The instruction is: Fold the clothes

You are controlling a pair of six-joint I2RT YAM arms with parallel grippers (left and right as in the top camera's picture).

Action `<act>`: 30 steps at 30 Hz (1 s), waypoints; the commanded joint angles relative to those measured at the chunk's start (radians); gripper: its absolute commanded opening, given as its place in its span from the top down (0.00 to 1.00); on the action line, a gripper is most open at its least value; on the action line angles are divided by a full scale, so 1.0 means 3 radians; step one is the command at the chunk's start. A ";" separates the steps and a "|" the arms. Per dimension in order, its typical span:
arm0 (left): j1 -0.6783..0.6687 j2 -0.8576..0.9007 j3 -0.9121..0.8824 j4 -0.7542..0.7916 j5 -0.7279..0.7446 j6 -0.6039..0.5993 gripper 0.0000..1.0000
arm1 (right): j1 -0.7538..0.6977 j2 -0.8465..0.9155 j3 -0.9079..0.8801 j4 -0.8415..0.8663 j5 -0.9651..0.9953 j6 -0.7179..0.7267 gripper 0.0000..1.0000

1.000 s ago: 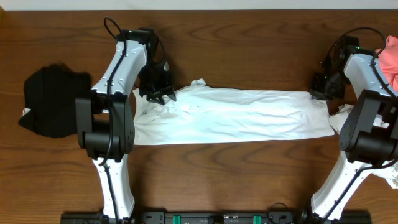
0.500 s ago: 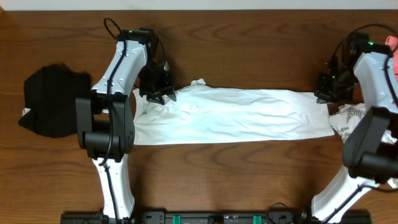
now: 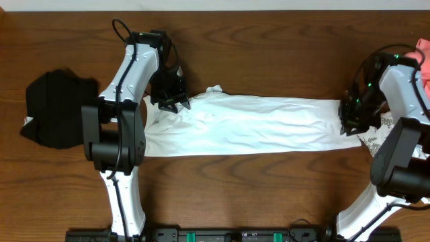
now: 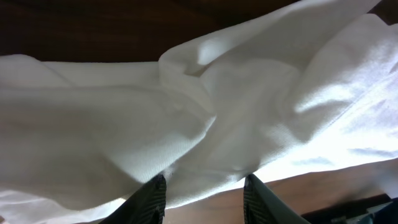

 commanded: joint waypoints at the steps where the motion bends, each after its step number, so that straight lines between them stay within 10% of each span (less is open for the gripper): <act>1: -0.0006 -0.0024 -0.0017 -0.0004 -0.0053 0.0019 0.59 | -0.0027 0.0022 -0.0022 0.0128 0.0023 -0.0118 0.86; 15: -0.0006 -0.0024 -0.0017 -0.0003 -0.0055 0.0018 0.59 | 0.0093 0.0118 0.0310 0.1436 -0.0481 -0.1507 0.85; 30: -0.0006 -0.0024 -0.0017 -0.0001 -0.0055 0.0018 0.59 | 0.0291 0.0533 0.0310 0.1503 -0.1016 -0.2237 0.64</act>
